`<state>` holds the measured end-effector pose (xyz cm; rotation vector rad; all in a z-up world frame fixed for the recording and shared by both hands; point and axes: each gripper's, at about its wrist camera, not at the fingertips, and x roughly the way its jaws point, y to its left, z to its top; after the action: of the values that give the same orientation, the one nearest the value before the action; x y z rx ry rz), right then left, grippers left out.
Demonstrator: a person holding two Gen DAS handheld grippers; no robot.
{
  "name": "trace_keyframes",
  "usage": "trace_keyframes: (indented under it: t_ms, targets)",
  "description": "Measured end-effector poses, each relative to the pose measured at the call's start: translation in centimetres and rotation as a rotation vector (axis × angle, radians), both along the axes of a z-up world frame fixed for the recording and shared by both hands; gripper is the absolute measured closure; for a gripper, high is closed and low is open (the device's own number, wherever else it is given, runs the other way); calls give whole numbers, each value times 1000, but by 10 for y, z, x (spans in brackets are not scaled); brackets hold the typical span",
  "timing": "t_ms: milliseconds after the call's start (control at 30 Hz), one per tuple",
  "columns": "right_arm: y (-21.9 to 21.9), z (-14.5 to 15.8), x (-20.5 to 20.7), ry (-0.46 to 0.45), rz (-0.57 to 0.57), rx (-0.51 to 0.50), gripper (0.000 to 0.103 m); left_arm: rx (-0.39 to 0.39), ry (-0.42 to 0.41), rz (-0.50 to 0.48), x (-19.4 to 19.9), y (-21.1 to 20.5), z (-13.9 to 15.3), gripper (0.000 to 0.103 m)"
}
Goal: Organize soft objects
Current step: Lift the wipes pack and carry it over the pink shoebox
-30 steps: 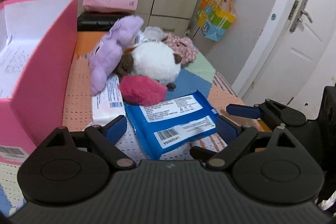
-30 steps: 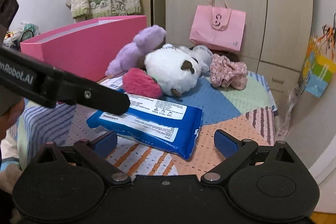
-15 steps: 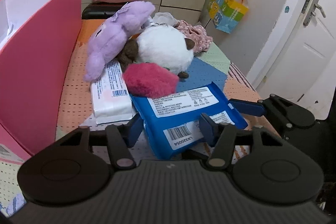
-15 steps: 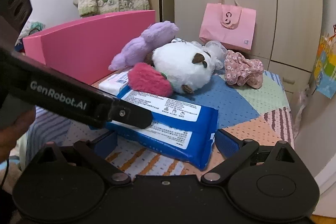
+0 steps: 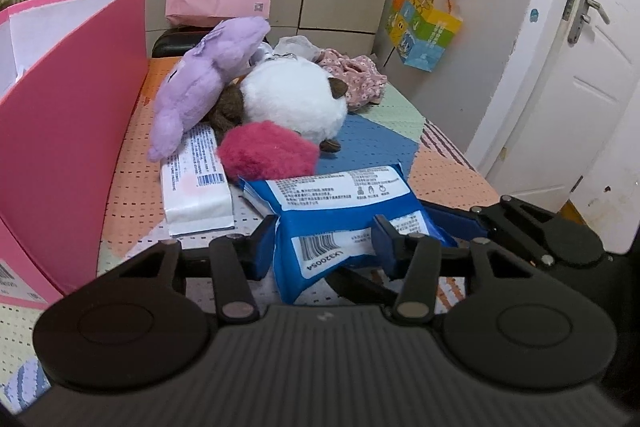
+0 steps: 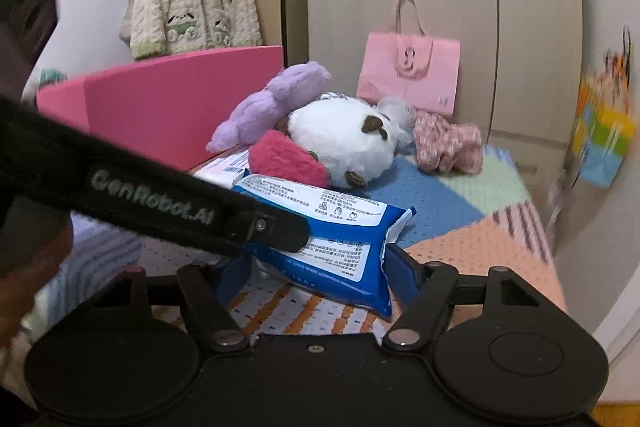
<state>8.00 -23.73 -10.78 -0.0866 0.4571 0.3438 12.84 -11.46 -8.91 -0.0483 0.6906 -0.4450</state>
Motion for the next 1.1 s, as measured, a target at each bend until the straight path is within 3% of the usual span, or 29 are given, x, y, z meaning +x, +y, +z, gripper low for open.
trace_keyframes:
  t_ms: [100,233,467,600,800,1100]
  targets:
    - [-6,-2,0,14,-38,83,27,-7,-7,-5,-3,0,-1,55]
    - [4,1,-7,-3,-59,54,31,16,-3,-8,-8,2,4,55]
    - [10,15,-22,-15,-58,124,32,105,-82,5,-39,4,26,54]
    - [16,29,-28,53,-40,159,32,83,-50,11,-50,21,36,54]
    - [40,48,-50,63,19,119,31,55,-39,24,-76,52,52,54]
    - [86,83,-70,190,84,59,31,10,86,34,-97,108,75,54]
